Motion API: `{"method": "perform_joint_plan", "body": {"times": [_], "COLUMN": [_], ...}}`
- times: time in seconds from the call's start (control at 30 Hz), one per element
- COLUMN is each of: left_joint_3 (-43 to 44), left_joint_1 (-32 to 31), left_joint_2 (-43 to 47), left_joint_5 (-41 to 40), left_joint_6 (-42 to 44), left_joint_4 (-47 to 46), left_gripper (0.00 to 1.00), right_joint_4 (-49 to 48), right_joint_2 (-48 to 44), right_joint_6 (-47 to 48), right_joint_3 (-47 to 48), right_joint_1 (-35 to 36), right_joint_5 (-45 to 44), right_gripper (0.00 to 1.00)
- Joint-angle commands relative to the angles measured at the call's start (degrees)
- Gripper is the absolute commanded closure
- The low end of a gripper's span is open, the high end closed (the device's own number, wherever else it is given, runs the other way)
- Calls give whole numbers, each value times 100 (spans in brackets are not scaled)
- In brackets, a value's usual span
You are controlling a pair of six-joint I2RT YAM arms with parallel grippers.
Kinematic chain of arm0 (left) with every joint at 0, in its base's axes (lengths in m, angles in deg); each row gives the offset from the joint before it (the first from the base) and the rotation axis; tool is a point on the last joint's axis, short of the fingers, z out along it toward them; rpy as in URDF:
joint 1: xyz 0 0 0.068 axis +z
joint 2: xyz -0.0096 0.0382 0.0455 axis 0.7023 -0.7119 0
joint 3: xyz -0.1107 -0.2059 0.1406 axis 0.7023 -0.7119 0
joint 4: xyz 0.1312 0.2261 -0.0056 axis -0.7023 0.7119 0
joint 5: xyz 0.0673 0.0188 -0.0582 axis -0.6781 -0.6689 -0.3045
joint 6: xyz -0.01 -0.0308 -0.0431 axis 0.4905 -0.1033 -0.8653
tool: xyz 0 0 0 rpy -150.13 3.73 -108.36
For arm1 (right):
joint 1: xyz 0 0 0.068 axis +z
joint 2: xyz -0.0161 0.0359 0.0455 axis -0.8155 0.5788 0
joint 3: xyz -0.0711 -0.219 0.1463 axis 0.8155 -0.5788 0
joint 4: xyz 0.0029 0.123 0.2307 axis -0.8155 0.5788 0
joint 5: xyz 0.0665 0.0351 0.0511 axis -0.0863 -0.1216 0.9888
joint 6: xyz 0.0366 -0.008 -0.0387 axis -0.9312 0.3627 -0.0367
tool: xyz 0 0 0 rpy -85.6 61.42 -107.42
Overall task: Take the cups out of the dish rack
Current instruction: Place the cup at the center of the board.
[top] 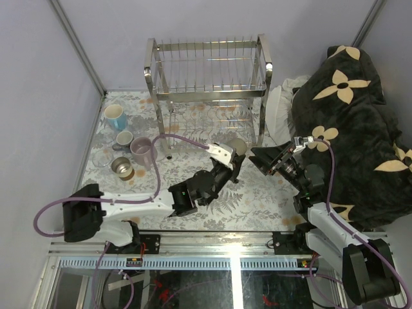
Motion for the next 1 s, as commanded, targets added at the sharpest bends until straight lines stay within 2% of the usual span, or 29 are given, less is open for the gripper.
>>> {"method": "perform_joint_plan", "body": {"times": [0.0, 0.2, 0.3, 0.43, 0.57, 0.67, 0.83, 0.97], "left_joint_3": [192, 76, 135, 287, 276, 166, 68, 62], "left_joint_1": [40, 90, 256, 716, 1425, 2020, 3022, 3420], "left_joint_2": [760, 1767, 2215, 2622, 2772, 2718, 2301, 1860], "left_joint_5": [-706, -1284, -1399, -1250, -947, -647, -29, 145], "left_joint_6": [-635, -1531, -1946, -2595, -3192, -3471, -3511, -3499], "left_joint_4": [1400, 3369, 4684, 6319, 7411, 7851, 8013, 7987], "left_gripper": [100, 100, 100, 100, 100, 100, 100, 100], "right_joint_4": [88, 164, 163, 52, -192, -174, 27, 458], "right_joint_2": [-155, -233, -150, -31, 72, 114, -15, -214], "right_joint_6": [472, 817, 965, 1213, 1299, 1419, 1560, 1837], "right_joint_3": [-74, -344, -378, -434, -560, -544, -494, -447], "right_joint_1": [8, 13, 17, 13, 15, 14, 15, 12], "right_joint_5": [-236, -371, -297, -190, -207, -139, 17, 71], "right_gripper": [1, 1, 1, 0, 1, 0, 0, 1]}}
